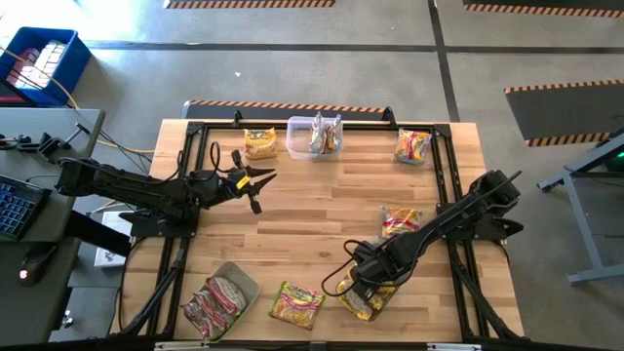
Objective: Sort Maruchan noodles
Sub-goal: Put the yellow noodle pack into the black bin
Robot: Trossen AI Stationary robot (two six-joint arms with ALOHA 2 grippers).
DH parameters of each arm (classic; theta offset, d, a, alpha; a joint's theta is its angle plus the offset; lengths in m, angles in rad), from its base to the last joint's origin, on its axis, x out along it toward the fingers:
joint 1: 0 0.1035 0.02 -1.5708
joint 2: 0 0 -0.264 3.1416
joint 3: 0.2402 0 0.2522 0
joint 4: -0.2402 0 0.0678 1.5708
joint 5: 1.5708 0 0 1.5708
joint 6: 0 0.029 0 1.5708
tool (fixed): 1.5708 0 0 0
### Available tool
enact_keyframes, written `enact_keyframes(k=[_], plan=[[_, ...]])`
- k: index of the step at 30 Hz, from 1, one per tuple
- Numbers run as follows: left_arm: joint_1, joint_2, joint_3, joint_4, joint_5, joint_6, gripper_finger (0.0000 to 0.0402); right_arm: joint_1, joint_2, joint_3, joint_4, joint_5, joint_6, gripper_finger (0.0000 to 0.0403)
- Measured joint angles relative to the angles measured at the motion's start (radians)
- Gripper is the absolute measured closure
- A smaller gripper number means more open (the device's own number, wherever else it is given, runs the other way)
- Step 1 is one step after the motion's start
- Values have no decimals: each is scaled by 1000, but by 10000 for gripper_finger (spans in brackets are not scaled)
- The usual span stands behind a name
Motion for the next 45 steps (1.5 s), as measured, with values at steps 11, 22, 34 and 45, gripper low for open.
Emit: enact_keyframes(k=[11,22,34,45], plan=[[0,0,0,0,-1,0,351,-13,-18,0,18,-162,-36,216],[0,0,0,0,-1,0,351,-14,-48,0,23,-196,1,294],[0,0,0,0,-1,0,351,-31,-35,0,25,-204,-5,256],[0,0,0,0,-1,1,351,-47,-39,0,187,-287,-69,207]])
